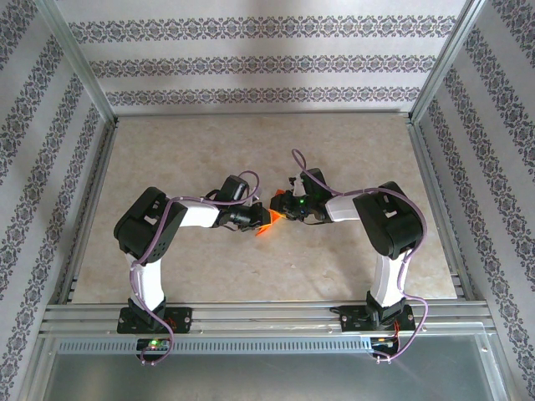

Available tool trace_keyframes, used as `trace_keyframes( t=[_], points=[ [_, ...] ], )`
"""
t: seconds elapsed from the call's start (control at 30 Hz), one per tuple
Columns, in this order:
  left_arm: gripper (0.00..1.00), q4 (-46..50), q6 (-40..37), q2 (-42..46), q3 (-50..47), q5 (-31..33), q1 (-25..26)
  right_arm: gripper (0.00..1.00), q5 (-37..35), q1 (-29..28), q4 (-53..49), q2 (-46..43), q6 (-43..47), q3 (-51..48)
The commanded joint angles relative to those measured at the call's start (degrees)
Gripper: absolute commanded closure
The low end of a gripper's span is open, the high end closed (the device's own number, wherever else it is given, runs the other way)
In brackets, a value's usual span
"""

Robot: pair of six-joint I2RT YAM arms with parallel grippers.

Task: Fold a paper plane with a square sheet of paper (pick it up from the middle)
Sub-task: Fold the wing for the fifth time at the center of the table.

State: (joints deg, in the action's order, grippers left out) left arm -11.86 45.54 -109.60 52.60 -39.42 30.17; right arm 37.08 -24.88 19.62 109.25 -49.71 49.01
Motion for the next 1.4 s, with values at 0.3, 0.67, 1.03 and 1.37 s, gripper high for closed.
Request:
trace_keyframes(
  t=[0.3,0.67,1.03,1.37],
  points=[
    [0.85,4.6,-0.8,4.6,-1.9,0.4,-1.6,0.7,-2.1,0.9,-1.7,2.8,-0.5,0.6],
    [0.86,8.8,-3.0,4.3,-2.2,1.7,-1.6,0.7,-2.1,0.9,-1.8,3.1,-0.7,0.6],
    [0.86,13.4,-4.8,3.6,-0.8,4.0,-1.6,0.7,-2.0,0.9,-1.9,3.4,-1.0,0.6],
    [0.8,19.3,-7.2,8.9,0.6,7.7,-1.6,0.7,-1.9,0.9,-2.1,3.8,-1.5,0.7]
  ],
)
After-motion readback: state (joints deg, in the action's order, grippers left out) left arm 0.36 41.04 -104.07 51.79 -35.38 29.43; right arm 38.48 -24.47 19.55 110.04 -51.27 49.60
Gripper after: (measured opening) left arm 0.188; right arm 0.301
